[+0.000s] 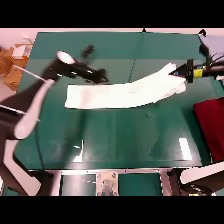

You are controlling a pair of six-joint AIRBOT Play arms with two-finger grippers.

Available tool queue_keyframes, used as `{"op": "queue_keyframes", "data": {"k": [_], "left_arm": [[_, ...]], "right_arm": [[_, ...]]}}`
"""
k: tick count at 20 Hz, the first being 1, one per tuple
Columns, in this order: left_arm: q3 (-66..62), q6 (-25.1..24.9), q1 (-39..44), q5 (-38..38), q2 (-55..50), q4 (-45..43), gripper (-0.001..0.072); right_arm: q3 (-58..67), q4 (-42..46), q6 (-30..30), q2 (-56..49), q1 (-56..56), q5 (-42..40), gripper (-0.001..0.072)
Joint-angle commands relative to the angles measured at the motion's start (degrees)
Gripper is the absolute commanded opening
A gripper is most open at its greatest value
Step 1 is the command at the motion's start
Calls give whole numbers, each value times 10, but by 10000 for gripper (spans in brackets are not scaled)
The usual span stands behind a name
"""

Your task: Fold the shirts.

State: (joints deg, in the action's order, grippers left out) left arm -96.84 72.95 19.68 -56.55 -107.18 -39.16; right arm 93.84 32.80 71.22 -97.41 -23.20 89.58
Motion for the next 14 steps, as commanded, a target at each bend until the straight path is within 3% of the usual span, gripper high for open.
{"op": "queue_keyframes", "data": {"k": [1, 3, 11, 14], "left_arm": [[-1, -5, 119, 157, -47, 12, 24], [-2, -4, 150, 186, -71, 23, 24], [-3, 5, 161, 174, -105, 58, 24], [-35, -15, 128, 77, -104, 43, 23]], "right_arm": [[69, 0, 35, 41, 32, 36, 16], [96, 0, 49, 54, 54, 46, 16], [116, 39, 56, 66, 107, 50, 16], [116, 41, 67, 67, 109, 50, 16]]}}
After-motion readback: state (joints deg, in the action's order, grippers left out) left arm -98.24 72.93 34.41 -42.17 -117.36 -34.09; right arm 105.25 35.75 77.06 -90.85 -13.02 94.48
